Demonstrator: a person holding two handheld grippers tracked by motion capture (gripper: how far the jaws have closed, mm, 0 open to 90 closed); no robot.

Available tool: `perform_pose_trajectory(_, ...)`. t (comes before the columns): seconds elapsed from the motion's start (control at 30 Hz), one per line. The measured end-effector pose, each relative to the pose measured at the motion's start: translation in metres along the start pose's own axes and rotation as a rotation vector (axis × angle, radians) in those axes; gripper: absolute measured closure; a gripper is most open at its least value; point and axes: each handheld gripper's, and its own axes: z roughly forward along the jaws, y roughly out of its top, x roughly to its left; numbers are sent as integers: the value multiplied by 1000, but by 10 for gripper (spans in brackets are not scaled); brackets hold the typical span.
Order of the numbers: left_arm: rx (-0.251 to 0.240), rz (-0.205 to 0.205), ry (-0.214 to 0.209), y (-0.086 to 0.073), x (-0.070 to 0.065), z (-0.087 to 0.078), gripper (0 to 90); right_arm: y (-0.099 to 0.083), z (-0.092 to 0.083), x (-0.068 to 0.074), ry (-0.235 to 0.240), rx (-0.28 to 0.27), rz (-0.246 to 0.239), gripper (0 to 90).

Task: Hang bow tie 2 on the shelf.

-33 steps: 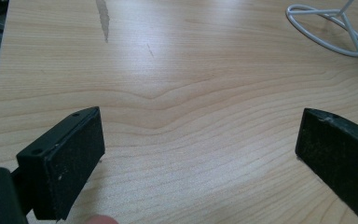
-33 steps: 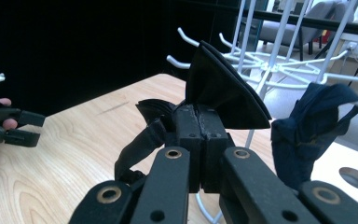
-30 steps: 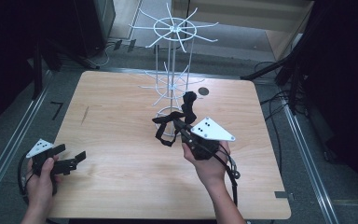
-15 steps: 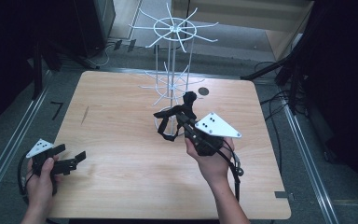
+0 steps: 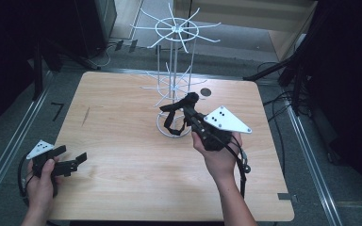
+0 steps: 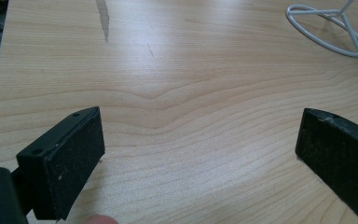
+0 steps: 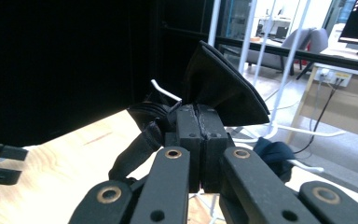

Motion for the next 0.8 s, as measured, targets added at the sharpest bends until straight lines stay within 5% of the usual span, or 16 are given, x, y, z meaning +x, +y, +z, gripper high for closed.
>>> perform_pose_trajectory(0.4, 2, 0, -1, 0, 0, 0, 16, -8, 13, -16, -8, 21, 53, 900)
perform_pose_trajectory(0.8, 3, -1, 0, 0, 0, 0, 16, -17, 33, -22, -34, 54, 53, 900)
